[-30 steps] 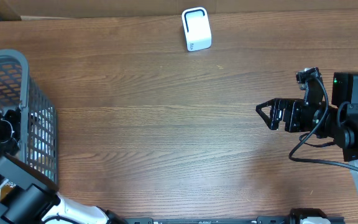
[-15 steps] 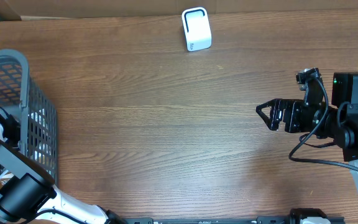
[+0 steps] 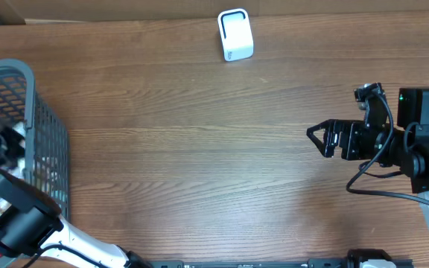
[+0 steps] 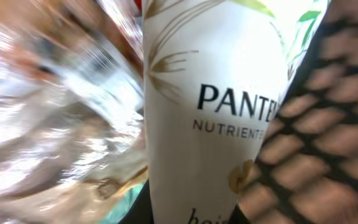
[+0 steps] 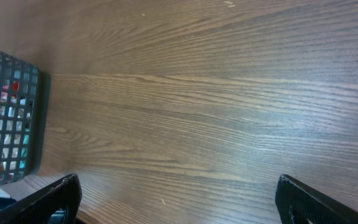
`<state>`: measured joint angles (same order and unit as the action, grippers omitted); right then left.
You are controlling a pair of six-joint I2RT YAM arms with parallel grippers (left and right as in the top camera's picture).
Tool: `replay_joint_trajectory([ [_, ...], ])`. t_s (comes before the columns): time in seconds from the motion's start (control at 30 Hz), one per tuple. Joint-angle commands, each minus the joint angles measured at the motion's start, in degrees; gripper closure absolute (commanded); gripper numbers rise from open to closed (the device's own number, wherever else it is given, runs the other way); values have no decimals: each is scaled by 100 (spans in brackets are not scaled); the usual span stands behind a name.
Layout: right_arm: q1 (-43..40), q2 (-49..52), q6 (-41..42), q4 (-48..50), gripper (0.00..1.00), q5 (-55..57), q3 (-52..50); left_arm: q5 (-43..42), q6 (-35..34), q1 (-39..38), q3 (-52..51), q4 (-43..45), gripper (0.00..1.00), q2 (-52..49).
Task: Scan the item barcode
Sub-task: 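Grasp the white Pantene tube in the basket with the left gripper, then carry the tube past the scanner and set it on the table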
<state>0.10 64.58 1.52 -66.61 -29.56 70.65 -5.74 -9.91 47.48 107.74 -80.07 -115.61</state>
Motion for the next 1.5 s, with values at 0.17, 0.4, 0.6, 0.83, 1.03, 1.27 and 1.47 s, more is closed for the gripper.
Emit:
replay_joint_trajectory([
  [0.17, 17, -15, 2, 33, 0, 22, 142, -914, -83, -103, 3797, -1613, 96, 260],
  [0.4, 17, -15, 2, 48, 0, 22, 142, -1528, 221, -619, 4942, -1574, 96, 1069],
  [0.6, 17, -15, 2, 52, 0, 22, 142, -1528, 210, -2162, 4878, -1672, 96, 1674],
  [0.83, 17, -15, 2, 48, 0, 109, 142, -256, -1106, -4986, 3536, -1646, 95, 1379],
  [1.03, 17, -15, 0, 48, 0, 173, 142, 85, -1617, -6334, 1825, -789, 95, 798],
  [1.27, 17, -15, 2, 39, 0, 170, 142, -57, -2065, -6972, 129, 739, 96, 81],
  [1.47, 17, -15, 2, 24, 0, 170, 142, -162, -2269, -7370, -579, 1475, 96, -772],
])
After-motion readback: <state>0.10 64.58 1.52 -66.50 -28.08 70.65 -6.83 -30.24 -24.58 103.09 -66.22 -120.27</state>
